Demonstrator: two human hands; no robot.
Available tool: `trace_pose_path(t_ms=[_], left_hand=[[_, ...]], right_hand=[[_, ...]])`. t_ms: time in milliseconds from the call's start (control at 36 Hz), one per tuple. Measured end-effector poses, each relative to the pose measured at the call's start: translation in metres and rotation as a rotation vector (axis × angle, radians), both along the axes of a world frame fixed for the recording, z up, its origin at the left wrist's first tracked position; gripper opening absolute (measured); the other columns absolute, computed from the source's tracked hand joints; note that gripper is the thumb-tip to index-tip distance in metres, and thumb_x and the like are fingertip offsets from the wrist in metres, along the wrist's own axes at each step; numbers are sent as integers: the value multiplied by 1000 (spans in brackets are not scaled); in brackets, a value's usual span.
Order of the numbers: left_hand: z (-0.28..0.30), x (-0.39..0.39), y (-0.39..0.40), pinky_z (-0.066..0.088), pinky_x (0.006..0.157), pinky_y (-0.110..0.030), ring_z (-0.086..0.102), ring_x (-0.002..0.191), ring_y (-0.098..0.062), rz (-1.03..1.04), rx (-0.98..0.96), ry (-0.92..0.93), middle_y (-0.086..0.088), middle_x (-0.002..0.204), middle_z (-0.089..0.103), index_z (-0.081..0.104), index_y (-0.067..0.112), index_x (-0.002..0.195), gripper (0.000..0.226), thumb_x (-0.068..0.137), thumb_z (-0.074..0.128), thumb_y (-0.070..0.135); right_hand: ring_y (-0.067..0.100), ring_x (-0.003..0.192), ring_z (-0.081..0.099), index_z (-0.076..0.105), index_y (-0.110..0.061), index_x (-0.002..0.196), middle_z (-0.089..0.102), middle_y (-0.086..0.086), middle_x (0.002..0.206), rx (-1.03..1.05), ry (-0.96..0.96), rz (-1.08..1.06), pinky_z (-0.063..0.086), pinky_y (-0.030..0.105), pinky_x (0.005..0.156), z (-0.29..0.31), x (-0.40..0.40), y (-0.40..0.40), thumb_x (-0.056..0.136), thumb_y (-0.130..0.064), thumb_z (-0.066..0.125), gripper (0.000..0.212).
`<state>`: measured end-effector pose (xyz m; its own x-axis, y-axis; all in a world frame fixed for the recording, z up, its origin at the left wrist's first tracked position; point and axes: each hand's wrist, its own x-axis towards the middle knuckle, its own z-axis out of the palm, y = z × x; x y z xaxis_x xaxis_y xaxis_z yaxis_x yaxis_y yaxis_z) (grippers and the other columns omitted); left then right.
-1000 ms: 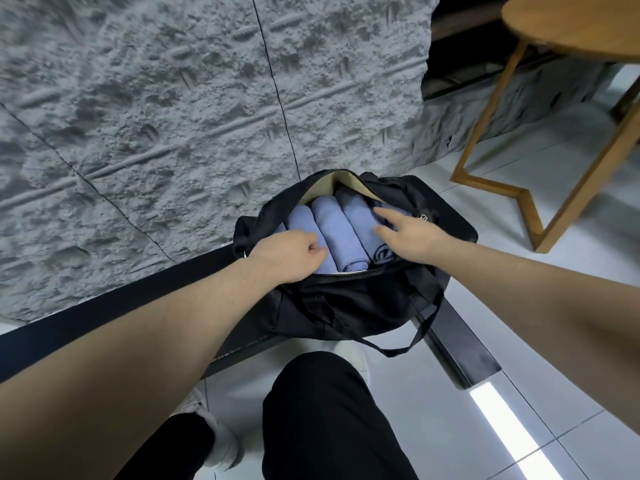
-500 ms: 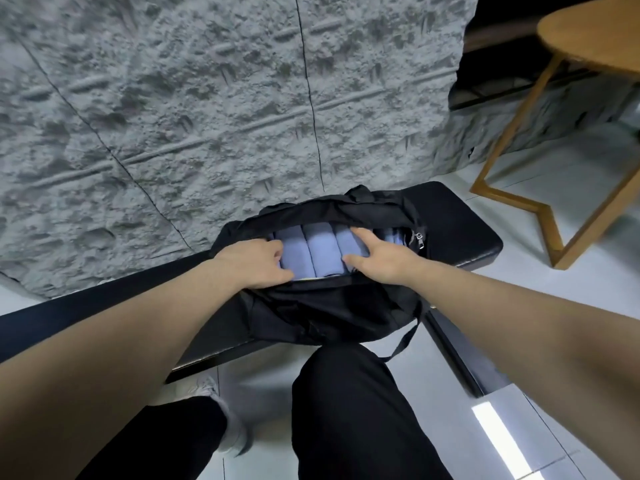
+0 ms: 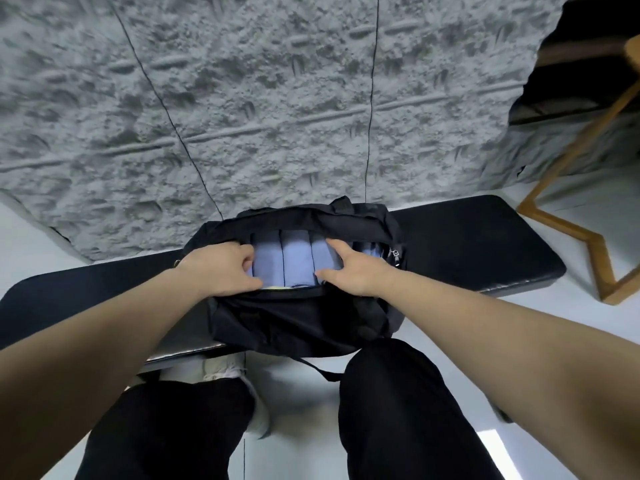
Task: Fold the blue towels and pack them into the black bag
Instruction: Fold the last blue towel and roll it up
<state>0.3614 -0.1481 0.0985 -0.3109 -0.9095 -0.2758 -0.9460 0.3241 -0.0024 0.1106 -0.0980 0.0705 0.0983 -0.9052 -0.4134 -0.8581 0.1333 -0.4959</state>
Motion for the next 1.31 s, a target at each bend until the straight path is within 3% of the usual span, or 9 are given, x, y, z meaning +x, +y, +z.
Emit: trace_pose_path(t_ms=[306,583,639,694,778,917,1083,1222,1306], left_hand=[[-6,-7,21,49,74,-33,56,81,-16,-81,-149,332,13,83,49,53,29,93,16,81,64,32],[-12,-9,38,50,78,-36,54,95,-6,-287,-43,361,17,100,53,55,39,100,43,72,52,71],[-14,-9,40,48,77,-33,53,96,-7,-319,-30,280,17,103,50,54,39,105,41,75,57,66],[-17,-8,41,46,74,-32,52,95,-8,-343,-20,231,16,107,49,54,38,109,38,79,62,60],[-21,-8,41,47,75,-33,52,94,-8,-317,-20,274,16,106,50,53,37,106,37,79,66,59],[-26,-11,34,49,83,-38,54,94,-12,-217,-103,444,14,101,49,56,32,103,38,77,74,53],[-26,-27,34,42,87,-38,50,106,-20,-310,-271,417,9,124,49,57,28,119,45,81,72,46],[-27,-48,33,37,94,-36,41,125,-15,-334,-234,334,11,141,40,46,34,137,60,83,67,50],[-30,-53,30,35,99,-36,36,133,-16,-338,-205,275,9,147,35,42,33,141,64,84,65,51]], right_hand=[[23,122,55,25,-28,155,50,6,145,-208,-149,-144,38,24,91,18,-10,-17,102,-35,46,58],[23,132,49,24,-25,156,38,2,156,-200,-192,-155,40,28,104,37,-8,-57,102,-23,44,58],[25,119,58,22,-24,157,40,2,155,-205,-183,-155,48,36,98,38,-7,-64,103,-24,43,58],[18,81,62,25,-22,156,49,2,146,-207,-183,-172,49,28,68,39,-5,-73,102,-24,42,56],[14,58,48,43,-16,145,64,2,97,-201,-200,-222,37,26,52,35,-1,-83,99,-24,45,47],[26,80,64,45,-18,140,59,3,84,-134,-189,-276,58,37,64,26,8,-77,95,-27,49,46],[18,68,53,37,-20,146,52,0,85,-62,-228,-322,53,34,60,12,15,-59,95,-28,55,55],[16,78,52,31,-26,148,53,3,124,-27,-286,-359,48,30,61,-3,17,-37,88,-42,66,71],[21,68,50,31,-27,146,58,5,97,-9,-334,-395,36,27,48,-4,17,-34,89,-43,65,68]])
